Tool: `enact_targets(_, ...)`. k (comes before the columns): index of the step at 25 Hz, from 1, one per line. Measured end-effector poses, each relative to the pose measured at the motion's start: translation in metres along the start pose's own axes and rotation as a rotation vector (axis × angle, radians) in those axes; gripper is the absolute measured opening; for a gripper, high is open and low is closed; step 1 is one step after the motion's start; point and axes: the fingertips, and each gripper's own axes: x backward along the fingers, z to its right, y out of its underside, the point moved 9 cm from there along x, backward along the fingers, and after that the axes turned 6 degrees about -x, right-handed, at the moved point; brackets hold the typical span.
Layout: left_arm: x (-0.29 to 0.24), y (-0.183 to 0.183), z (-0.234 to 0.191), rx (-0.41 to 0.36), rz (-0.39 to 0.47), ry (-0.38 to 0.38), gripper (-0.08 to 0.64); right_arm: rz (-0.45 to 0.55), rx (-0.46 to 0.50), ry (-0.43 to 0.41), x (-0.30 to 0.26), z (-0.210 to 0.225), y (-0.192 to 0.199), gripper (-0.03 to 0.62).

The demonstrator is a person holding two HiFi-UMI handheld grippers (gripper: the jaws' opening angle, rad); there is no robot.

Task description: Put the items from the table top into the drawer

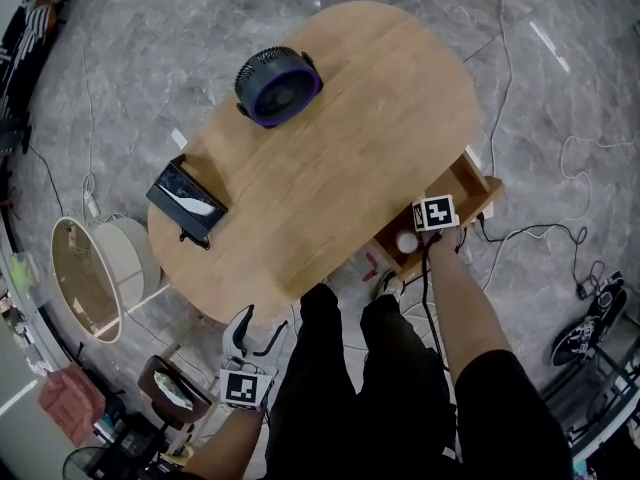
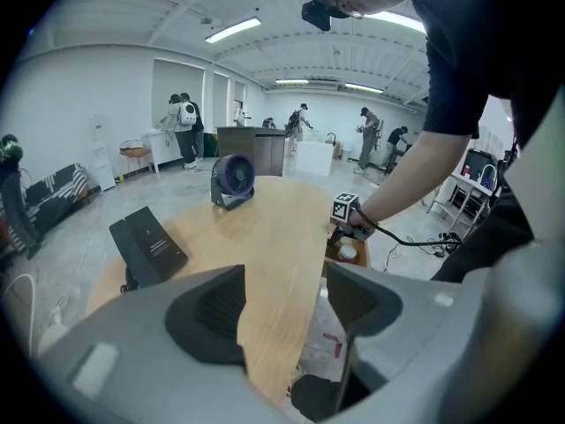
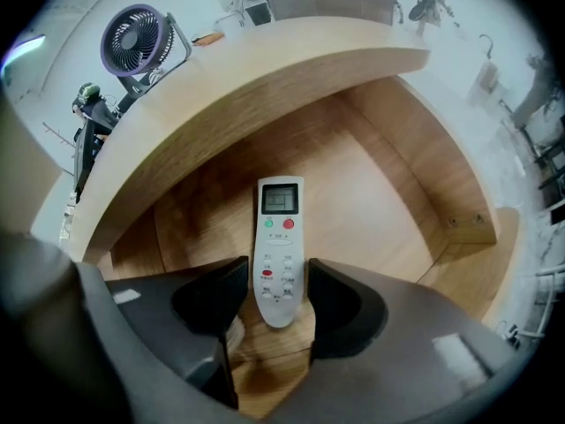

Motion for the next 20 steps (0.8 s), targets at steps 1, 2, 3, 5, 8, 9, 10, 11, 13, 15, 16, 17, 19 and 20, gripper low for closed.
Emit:
enact_targets(1,0.000,0.000,0.000,-0.002,0.001,0.000,0.302,0.008,0.001,0.004,0.002,0.001,0.000,0.251)
enact_targets(2,0.000,-0.001,0.001,-0.005,0.004,0.003,0.302,0.018,0.002,0.011,0.005,0.002,0.001,0.256)
enact_targets(3,0.000,-0.002,0.002,-0.009,0.004,0.006,0.302,0.031,0.004,0.020,0.008,0.003,0.001,0.259)
enact_targets(5,0.000,0.000,0.002,-0.019,-0.002,0.011,0.302,0.055,0.002,0.027,0.015,0.005,0.001,0.262)
enact_targets(8,0.000,0.000,0.004,-0.033,-0.004,0.022,0.302,0.091,-0.011,0.022,0.029,0.008,0.005,0.265)
enact_targets(9,-0.001,-0.003,0.006,-0.038,0.001,0.029,0.302,0.106,-0.012,0.023,0.034,0.008,0.005,0.265)
enact_targets(10,-0.002,-0.005,0.008,-0.043,0.005,0.036,0.302,0.123,-0.011,0.026,0.040,0.008,0.005,0.265)
enact_targets(11,-0.003,-0.006,0.009,-0.046,0.003,0.043,0.302,0.144,-0.007,0.032,0.046,0.009,0.004,0.265)
enact_targets(13,-0.007,-0.010,0.013,-0.051,-0.002,0.061,0.302,0.186,-0.001,0.048,0.061,0.011,0.003,0.261)
enact_targets(15,-0.010,-0.018,0.017,-0.054,0.006,0.088,0.302,0.225,0.002,0.051,0.079,0.014,0.004,0.259)
enact_targets(16,-0.011,-0.025,0.020,-0.063,0.017,0.103,0.302,0.246,0.005,0.045,0.088,0.014,0.005,0.259)
enact_targets(17,-0.012,-0.034,0.021,-0.079,0.031,0.118,0.302,0.270,0.007,0.037,0.099,0.014,0.005,0.259)
enact_targets(19,-0.014,-0.048,0.020,-0.108,0.054,0.143,0.302,0.325,0.007,0.022,0.127,0.010,0.005,0.259)
enact_targets(20,-0.015,-0.053,0.019,-0.114,0.055,0.152,0.302,0.353,0.010,0.019,0.142,0.009,0.006,0.259)
